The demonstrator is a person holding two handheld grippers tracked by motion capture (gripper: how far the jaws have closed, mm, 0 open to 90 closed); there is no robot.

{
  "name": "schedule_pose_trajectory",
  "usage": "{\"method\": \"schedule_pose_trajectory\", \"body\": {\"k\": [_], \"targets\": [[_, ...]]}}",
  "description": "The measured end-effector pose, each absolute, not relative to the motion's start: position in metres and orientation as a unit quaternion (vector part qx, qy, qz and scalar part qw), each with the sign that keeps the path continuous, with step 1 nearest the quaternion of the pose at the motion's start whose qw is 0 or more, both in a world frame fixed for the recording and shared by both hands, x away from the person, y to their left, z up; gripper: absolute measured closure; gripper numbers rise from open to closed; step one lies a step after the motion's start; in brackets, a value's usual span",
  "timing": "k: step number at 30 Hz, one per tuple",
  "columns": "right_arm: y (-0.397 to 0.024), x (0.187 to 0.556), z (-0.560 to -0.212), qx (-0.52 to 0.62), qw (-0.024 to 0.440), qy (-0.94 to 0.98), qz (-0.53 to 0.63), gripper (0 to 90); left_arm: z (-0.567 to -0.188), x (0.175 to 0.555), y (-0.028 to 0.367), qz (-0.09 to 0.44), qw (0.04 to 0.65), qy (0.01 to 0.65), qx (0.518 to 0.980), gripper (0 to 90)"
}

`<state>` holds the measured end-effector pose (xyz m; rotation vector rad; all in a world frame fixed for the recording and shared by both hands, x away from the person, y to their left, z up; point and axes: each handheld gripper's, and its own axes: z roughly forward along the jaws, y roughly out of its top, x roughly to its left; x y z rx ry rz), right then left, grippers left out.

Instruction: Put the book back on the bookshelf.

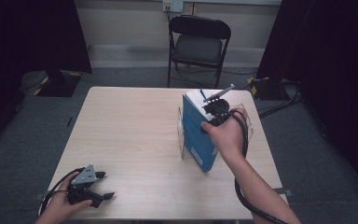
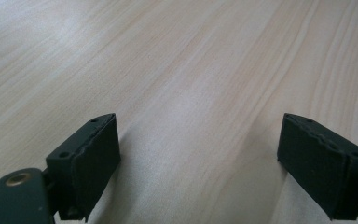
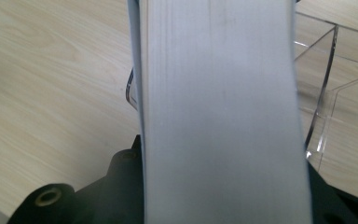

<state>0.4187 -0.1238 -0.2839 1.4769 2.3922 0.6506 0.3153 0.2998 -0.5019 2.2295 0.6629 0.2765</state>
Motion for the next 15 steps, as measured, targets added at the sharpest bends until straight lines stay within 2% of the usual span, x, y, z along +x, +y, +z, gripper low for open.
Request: {"method": "schedule_pose_trajectory", "body": {"k": [15], "targets": [[-0.113,0.438,-0.291,0.516,0.136,0.817,0.220,62.1,-0.502,0.315,0.300,0.109,0.389,0.261,0.877,12.5]]}}
